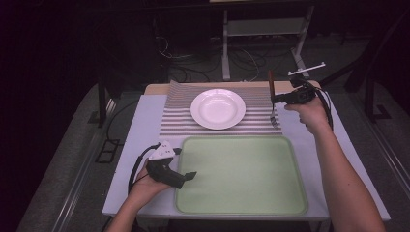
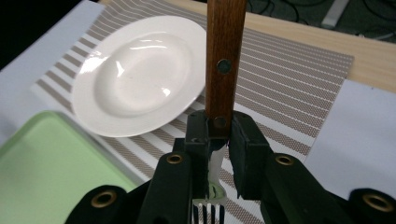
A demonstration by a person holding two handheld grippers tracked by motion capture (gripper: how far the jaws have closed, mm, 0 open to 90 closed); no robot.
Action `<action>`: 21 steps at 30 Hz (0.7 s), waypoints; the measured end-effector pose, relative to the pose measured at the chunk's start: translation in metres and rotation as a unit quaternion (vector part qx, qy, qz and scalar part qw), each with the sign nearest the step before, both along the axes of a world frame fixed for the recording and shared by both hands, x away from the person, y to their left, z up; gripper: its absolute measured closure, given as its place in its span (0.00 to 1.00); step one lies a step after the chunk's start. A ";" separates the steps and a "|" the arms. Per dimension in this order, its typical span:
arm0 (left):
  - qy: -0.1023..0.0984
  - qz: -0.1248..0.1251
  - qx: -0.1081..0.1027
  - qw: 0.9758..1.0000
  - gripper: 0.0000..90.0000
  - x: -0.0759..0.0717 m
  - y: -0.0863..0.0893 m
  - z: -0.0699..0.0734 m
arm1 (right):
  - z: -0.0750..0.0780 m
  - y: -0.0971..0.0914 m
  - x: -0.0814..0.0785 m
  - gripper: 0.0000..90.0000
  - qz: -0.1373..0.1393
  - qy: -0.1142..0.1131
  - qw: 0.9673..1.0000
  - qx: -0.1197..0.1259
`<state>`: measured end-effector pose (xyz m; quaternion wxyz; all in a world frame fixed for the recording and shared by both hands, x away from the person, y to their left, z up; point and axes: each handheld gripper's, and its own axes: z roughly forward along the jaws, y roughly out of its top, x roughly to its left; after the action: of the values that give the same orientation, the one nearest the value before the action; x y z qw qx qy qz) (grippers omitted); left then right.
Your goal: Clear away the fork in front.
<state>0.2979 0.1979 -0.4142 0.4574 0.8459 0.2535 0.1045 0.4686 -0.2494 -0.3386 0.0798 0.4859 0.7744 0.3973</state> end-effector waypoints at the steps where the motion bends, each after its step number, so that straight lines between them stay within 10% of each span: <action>1: 0.001 0.001 -0.001 1.000 0.00 0.000 0.000 0.000 | 0.003 -0.001 -0.004 0.86 0.003 -0.006 1.000 0.002; 21: 0.001 0.013 -0.002 1.000 0.00 0.003 0.002 0.000 | 0.002 0.003 -0.086 0.86 0.099 -0.089 0.989 0.057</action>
<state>0.3005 0.1997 -0.4141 0.4571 0.8419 0.2652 0.1095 0.3823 -0.2466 -0.3367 0.0813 0.3730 0.7846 0.4886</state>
